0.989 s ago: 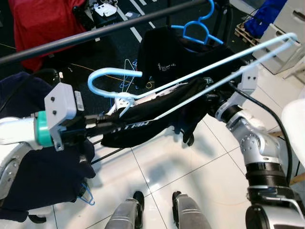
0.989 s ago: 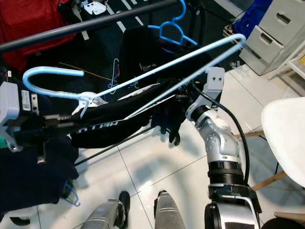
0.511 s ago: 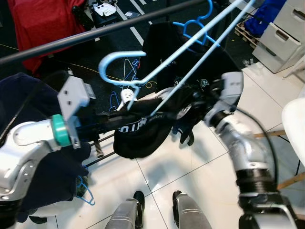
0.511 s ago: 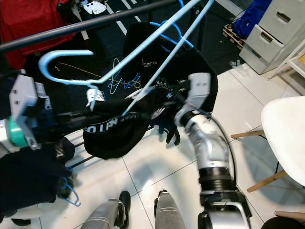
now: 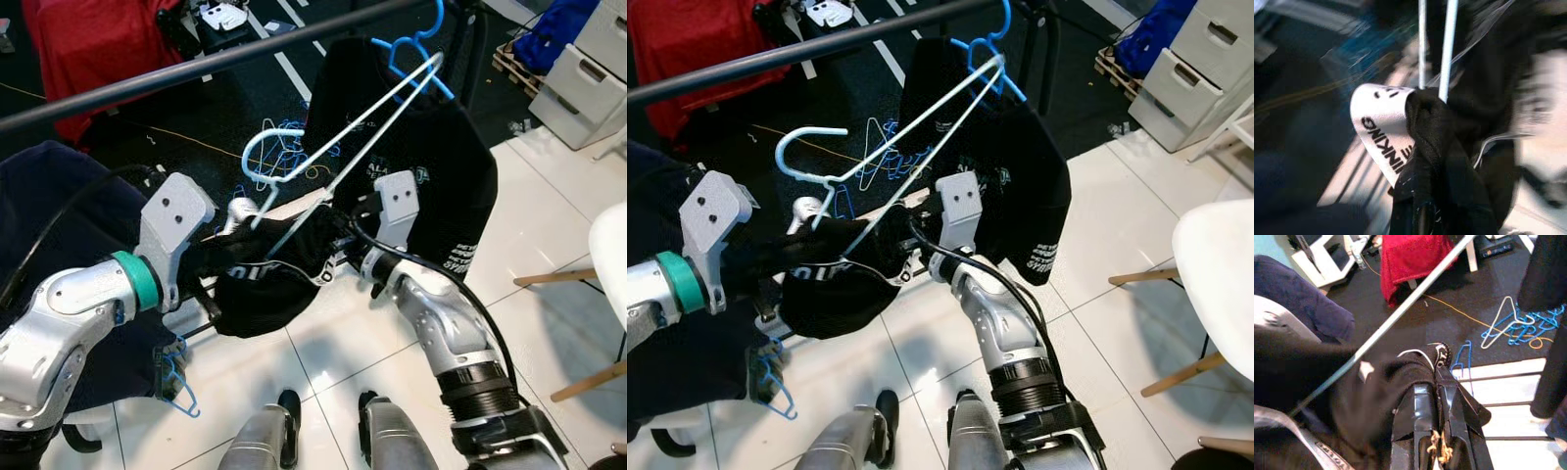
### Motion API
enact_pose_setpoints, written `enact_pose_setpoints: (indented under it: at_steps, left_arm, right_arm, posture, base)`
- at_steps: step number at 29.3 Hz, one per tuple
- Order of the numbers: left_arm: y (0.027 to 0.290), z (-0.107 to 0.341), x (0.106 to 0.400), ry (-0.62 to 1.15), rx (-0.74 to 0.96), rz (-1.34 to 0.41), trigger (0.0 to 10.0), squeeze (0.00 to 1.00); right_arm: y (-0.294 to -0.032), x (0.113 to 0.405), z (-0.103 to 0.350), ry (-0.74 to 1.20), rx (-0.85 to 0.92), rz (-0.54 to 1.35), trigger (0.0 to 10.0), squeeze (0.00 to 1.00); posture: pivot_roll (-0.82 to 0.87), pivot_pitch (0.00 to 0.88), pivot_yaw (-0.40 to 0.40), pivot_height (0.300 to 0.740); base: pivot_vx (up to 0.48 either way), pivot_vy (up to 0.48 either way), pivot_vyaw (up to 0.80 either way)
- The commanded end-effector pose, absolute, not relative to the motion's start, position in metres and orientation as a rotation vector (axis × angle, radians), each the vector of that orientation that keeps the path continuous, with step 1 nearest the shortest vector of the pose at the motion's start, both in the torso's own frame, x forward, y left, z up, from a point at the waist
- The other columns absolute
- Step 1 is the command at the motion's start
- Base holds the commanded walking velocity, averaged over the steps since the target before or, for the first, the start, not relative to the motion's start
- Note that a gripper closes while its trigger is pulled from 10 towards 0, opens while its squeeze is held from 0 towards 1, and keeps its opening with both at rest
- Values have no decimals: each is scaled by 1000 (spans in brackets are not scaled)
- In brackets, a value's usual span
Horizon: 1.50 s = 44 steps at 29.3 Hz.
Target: Hang hanger
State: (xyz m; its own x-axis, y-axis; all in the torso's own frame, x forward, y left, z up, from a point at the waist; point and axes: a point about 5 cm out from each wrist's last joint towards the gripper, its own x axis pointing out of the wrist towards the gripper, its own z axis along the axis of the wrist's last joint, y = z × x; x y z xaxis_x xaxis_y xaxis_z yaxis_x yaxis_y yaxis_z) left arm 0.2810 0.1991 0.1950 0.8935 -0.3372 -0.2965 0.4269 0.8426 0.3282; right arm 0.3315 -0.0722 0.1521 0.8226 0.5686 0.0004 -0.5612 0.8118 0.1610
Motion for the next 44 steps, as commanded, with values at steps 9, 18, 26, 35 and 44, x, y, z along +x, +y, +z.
enact_pose_setpoints:
  at_steps: [9,18,26,35,44]
  left_arm:
    - [221,189,300,299,332,-72,10000,0]
    - [220,222,305,142,255,-71,10000,0]
    - [196,229,287,37,387,-274,10000,0]
    - [188,222,290,64,328,-234,10000,0]
    - [208,221,307,84,227,35,10000,0]
  right_arm:
    - [-57,327,145,76,132,644,0,0]
    - [-59,339,154,47,62,658,0,0]
    - [-58,345,161,23,20,681,0,0]
    - [-59,343,161,15,12,680,0,0]
    - [-65,344,164,1,11,682,0,0]
  posture:
    - [-120,188,134,740]
    - [-113,183,124,740]
    - [-115,183,115,740]
    - [-132,178,109,740]
    - [-141,144,57,740]
  base:
    - [0,0,0]
    - [0,0,0]
    - [0,0,0]
    - [0,0,0]
    - [0,0,0]
